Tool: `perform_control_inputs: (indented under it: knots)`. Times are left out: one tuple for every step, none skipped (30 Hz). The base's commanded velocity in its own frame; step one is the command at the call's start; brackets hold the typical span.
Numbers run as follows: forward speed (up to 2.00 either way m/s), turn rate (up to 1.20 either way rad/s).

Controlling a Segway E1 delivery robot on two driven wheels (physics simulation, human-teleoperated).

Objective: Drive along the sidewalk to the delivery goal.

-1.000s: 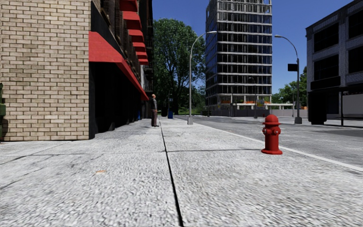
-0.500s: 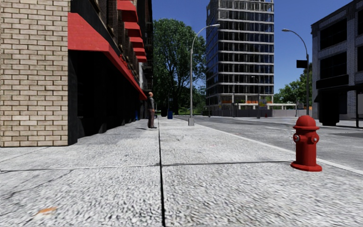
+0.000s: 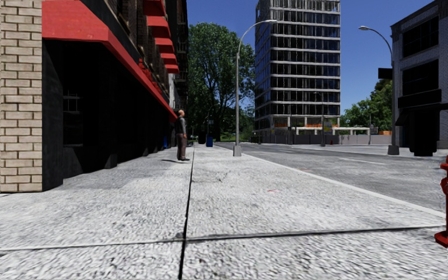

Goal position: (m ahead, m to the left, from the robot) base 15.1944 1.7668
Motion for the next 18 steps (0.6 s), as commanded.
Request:
perform_control_inputs:
  knots:
    - [2.00, 0.00]
    - [2.00, 0.00]
    - [2.00, 0.00]
    - [2.00, 0.00]
    - [2.00, 0.00]
    - [2.00, 0.00]
    - [2.00, 0.00]
    - [2.00, 0.00]
    - [2.00, 0.00]
    - [2.00, 0.00]
    - [2.00, 0.00]
    - [2.00, 0.00]
    - [2.00, 0.00]
    - [2.00, 0.00]
    - [2.00, 0.00]
    - [2.00, 0.00]
    - [2.00, 0.00]
    - [2.00, 0.00]
